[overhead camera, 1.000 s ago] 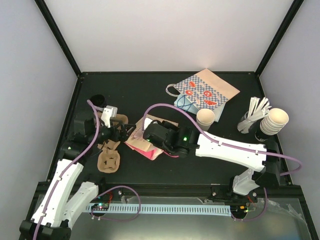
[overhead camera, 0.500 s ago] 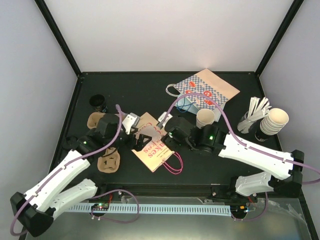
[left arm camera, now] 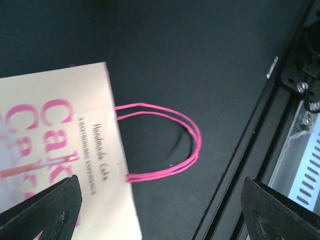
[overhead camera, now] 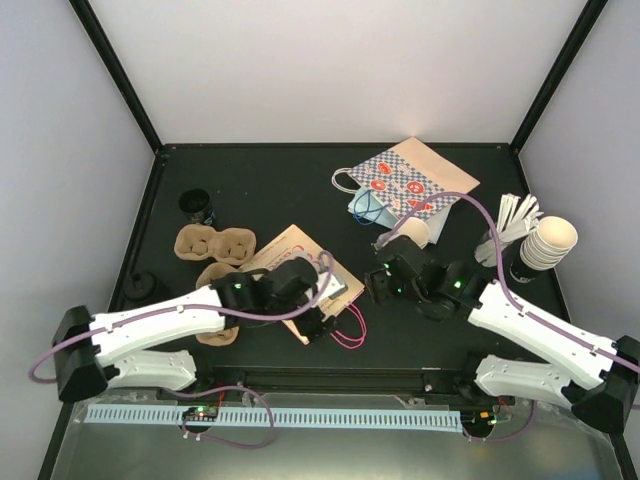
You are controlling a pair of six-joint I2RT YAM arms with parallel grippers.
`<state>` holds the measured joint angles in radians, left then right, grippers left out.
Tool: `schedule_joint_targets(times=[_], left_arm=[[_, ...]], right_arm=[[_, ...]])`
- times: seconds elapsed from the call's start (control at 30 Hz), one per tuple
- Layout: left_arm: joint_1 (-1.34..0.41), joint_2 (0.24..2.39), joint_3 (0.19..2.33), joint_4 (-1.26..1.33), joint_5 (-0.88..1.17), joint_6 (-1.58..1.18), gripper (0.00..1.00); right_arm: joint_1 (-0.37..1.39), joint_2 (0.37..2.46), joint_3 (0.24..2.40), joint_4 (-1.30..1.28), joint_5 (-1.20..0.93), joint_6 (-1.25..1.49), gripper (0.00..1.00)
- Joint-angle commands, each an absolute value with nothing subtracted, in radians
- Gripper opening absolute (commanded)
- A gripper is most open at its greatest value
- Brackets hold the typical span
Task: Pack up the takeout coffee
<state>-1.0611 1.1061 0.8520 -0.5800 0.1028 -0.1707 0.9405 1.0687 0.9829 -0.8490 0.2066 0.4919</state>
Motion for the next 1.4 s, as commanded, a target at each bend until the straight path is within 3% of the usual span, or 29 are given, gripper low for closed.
schedule_joint_targets(times=[0.0, 0.37, 0.53, 0.73, 0.97, 1.27, 1.37], left_arm=[[-1.183, 1.245, 0.942, -0.593, 0.029, -0.118, 0.89], [-1.281, 1.566, 1.054, -0.612, -0.002, -0.087, 0.86], [-1.284, 1.641, 1.074, -0.602, 0.000, -0.079, 0.76], [-1.294, 1.711, 1.097, -0.605, -0.042, -0.075, 0.74], [-1.299, 1.811, 1.140, -0.634, -0.029, -0.066, 0.62], [-1.302, 1.856, 1.132, -0.610, 0.045, -0.098, 0.48], [-1.301, 1.873, 1.137, -0.612, 0.061, -0.108, 0.31]], right_arm=[[0.934, 1.021, 0.926, -0.830, 0.204, 0.607, 0.66], [0.934, 0.798, 0.780, -0.870, 0.371, 0.798, 0.69], [0.934, 0.695, 0.769, -0.924, 0.490, 0.860, 0.69], [0.934, 0.552, 0.769, -0.966, 0.605, 0.911, 0.68], [0.934, 0.432, 0.767, -0.949, 0.660, 0.901, 0.69], [0.934, 0.427, 0.779, -0.968, 0.684, 0.892, 0.69], [0.934, 0.426, 0.779, -0.958, 0.684, 0.883, 0.69]])
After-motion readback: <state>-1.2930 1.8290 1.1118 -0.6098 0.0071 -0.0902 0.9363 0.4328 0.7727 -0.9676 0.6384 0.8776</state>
